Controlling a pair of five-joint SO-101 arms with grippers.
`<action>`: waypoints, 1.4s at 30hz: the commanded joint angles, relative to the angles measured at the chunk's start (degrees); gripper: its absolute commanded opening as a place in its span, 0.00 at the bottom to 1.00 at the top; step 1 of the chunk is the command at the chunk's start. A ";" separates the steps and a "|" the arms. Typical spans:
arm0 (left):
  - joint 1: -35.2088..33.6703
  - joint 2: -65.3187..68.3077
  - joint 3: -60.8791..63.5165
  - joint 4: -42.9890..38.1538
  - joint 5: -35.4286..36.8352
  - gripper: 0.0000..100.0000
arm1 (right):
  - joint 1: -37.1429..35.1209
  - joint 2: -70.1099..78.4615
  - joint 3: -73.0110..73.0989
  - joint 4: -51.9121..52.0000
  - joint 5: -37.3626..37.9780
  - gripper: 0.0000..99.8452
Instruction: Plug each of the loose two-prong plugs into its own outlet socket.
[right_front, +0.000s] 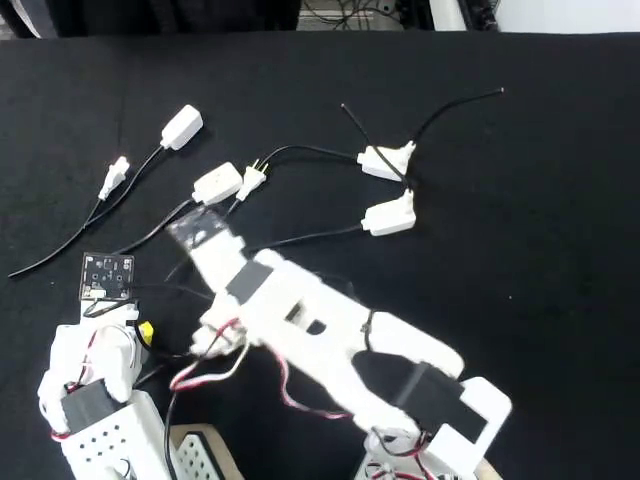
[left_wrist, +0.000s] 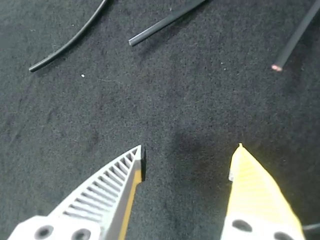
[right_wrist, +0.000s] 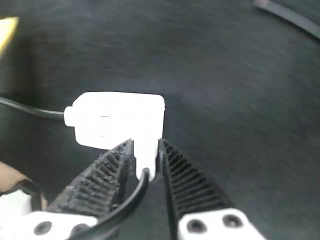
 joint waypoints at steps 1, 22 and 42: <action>0.57 -0.79 1.01 -0.09 0.26 0.28 | 6.24 -5.76 -3.47 2.99 0.70 0.01; 0.75 -0.79 1.01 -0.18 0.26 0.28 | 47.91 -7.25 -4.62 7.82 25.23 0.01; 2.86 -0.79 0.92 -0.26 0.18 0.28 | 44.48 -6.90 -9.89 11.60 25.14 0.30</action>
